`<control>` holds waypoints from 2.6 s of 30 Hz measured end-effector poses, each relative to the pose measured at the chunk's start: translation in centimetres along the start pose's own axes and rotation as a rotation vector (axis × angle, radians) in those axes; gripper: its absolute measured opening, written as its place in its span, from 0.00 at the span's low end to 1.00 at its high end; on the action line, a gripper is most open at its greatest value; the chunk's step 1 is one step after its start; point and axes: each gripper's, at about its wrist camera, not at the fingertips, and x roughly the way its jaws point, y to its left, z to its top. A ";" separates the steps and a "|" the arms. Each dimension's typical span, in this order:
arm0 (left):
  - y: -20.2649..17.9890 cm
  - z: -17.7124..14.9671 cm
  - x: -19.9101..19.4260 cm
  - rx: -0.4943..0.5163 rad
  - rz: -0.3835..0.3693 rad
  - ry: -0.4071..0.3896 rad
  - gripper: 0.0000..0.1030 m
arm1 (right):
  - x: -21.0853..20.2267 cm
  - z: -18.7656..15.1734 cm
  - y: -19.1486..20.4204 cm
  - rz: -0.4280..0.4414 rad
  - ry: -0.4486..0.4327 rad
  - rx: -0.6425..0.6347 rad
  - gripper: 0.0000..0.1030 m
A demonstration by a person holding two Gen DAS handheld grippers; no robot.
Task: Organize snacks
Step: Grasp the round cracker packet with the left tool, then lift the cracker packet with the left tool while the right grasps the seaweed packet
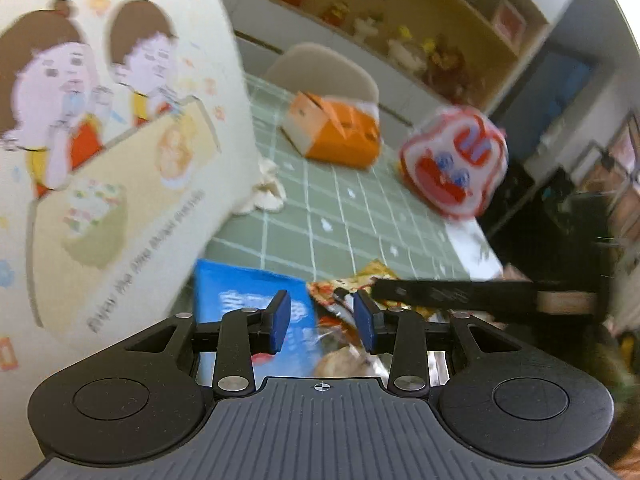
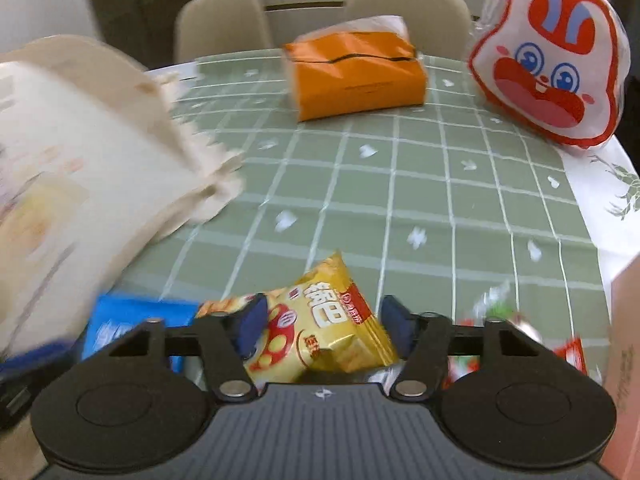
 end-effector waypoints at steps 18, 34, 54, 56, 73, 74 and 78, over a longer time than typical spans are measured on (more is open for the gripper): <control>-2.4 -4.6 -3.9 0.318 0.008 0.188 0.38 | -12.5 -13.1 -0.3 0.060 -0.118 -0.115 0.51; -6.3 -10.1 -9.3 0.533 -0.032 0.202 0.39 | -15.0 -18.9 -0.4 -0.062 -0.241 -0.161 0.68; -11.3 -14.8 -7.8 0.760 0.132 0.200 0.61 | -16.5 -25.4 -7.9 -0.116 -0.401 0.161 0.76; -10.6 -14.4 -7.1 0.731 0.134 0.235 0.64 | -16.6 -25.5 -7.7 -0.103 -0.408 0.150 0.78; -7.3 -12.0 -4.8 0.542 0.035 0.301 0.81 | -16.9 -25.8 -7.8 -0.062 -0.428 0.156 0.82; -7.2 -12.0 -4.9 0.543 0.021 0.292 0.81 | -16.9 -25.8 -7.9 -0.061 -0.425 0.157 0.82; -6.5 -11.6 -6.0 0.490 -0.057 0.250 0.80 | -16.8 -25.6 -7.4 -0.087 -0.404 0.132 0.82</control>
